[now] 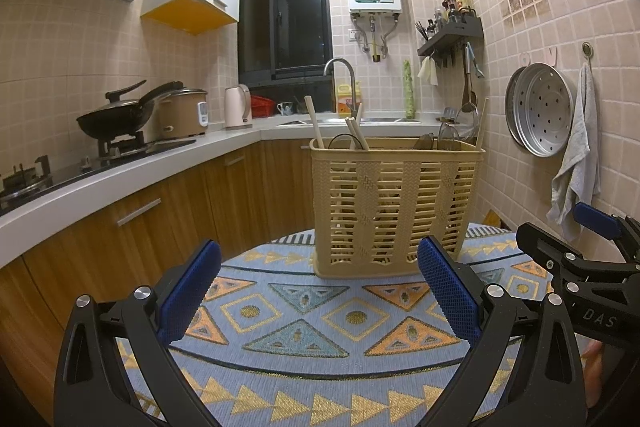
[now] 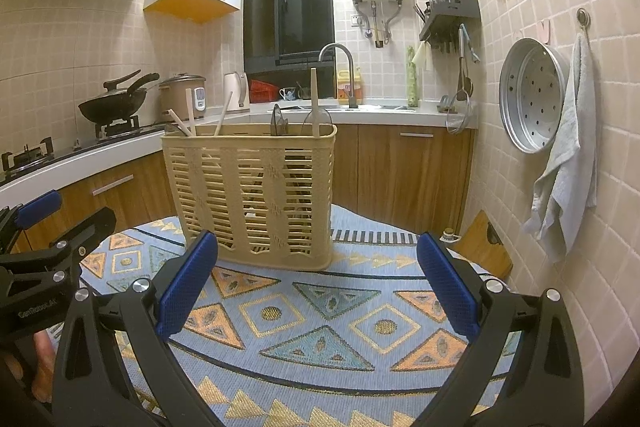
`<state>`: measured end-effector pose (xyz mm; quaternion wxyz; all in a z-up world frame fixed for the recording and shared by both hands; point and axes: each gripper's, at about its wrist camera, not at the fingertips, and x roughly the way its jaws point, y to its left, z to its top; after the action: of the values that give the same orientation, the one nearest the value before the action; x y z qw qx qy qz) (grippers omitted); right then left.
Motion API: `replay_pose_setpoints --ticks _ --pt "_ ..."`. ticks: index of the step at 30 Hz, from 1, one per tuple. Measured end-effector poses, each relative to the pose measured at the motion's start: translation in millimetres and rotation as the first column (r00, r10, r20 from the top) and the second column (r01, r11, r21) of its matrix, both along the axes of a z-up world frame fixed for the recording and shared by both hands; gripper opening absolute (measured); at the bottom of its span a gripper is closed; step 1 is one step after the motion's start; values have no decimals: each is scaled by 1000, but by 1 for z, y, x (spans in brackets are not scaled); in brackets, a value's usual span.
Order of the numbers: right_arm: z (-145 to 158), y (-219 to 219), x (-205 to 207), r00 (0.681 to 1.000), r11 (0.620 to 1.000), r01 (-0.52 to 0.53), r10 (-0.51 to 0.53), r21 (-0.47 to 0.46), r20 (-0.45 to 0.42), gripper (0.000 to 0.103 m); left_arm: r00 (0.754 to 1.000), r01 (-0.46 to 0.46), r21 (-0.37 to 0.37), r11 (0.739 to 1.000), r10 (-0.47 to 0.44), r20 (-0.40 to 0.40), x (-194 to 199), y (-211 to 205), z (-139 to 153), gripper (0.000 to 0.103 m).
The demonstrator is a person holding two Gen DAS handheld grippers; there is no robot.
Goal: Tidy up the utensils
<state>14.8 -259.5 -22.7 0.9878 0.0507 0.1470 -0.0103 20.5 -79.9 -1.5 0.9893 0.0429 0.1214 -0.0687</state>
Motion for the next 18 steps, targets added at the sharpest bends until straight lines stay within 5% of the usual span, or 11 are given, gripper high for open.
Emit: replay_pose_setpoints --ticks 18 --pt "-4 -10 8 999 999 6 -4 34 -41 95 998 -27 -49 998 24 -62 13 13 -4 95"
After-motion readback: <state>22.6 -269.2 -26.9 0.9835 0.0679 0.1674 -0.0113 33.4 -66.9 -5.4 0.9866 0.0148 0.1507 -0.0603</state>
